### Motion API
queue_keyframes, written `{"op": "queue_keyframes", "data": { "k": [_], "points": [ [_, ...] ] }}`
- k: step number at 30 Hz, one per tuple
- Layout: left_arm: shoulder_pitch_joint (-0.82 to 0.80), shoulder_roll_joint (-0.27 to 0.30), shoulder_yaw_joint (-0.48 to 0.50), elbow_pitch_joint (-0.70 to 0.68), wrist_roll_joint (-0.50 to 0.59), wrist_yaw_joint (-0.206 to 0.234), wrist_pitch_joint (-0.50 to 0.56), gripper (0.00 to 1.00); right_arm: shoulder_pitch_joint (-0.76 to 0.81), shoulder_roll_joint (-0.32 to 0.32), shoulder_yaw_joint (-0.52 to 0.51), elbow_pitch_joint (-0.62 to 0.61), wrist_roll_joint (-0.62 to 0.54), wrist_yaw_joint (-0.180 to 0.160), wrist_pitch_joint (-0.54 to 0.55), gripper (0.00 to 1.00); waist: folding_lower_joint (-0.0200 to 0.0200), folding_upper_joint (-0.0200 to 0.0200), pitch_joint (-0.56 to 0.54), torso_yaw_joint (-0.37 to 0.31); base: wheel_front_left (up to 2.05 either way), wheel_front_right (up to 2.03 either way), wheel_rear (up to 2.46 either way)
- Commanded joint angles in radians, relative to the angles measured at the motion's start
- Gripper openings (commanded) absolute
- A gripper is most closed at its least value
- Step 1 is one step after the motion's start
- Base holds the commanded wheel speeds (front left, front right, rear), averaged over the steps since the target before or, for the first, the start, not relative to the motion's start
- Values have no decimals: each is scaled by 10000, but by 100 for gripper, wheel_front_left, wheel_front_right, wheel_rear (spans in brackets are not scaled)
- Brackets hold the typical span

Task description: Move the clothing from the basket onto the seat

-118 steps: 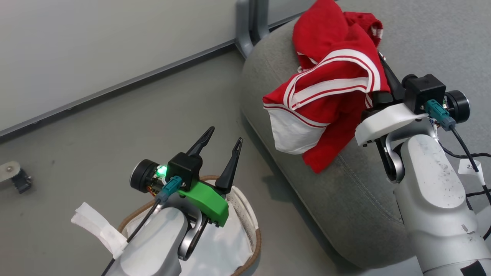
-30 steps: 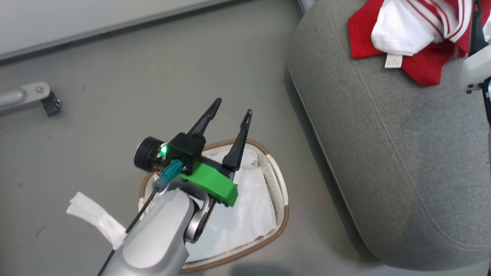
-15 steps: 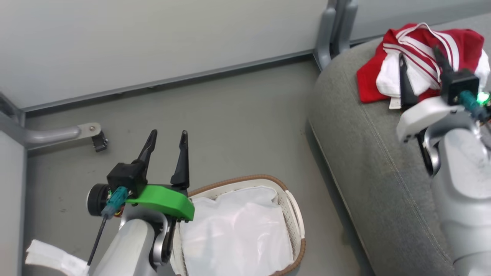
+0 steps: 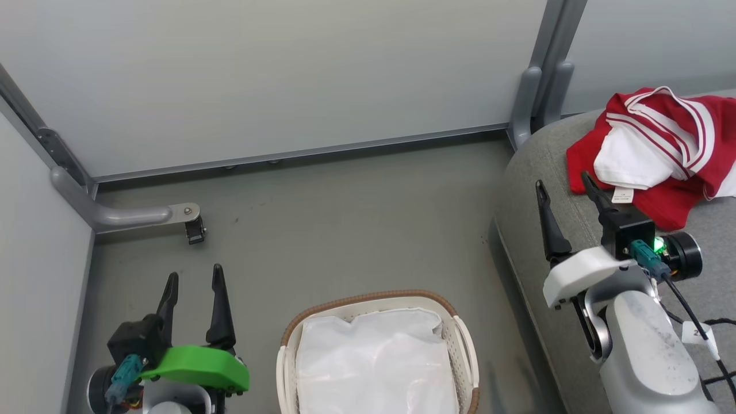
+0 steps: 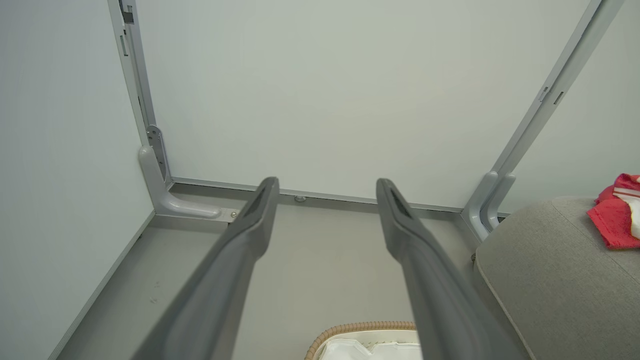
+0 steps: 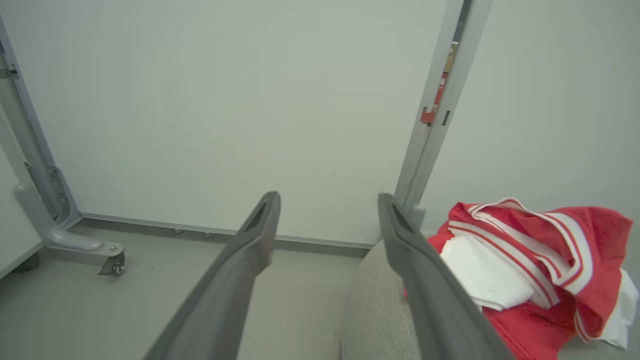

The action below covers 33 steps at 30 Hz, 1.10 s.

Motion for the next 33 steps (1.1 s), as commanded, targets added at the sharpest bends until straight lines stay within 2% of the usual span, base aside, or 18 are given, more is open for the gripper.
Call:
{"op": "queue_keyframes", "data": {
  "k": [1, 11, 24, 33],
  "points": [
    [315, -77, 144, -94, 147, -55, -3, 100, 380, -32, 95, -184, 299, -15, -44, 100, 1, 0, -79, 95, 0, 0, 0],
    [1336, -421, 833, -534, 448, -395, -3, 100, 1889, -28, 596, -1082, 1385, -15, -44, 100, 1, 0, -150, 291, 0, 0, 0],
    [1622, -557, 1101, -542, 617, -590, -3, 100, 2746, -24, 562, -1341, 1608, -15, -46, 100, 1, 0, -201, 235, 0, 0, 0],
    [1514, -561, 974, -431, 500, -496, -5, 100, 2681, -23, 509, -1303, 1466, -15, -45, 100, 1, 0, -226, 201, 0, 0, 0]
  ]
}}
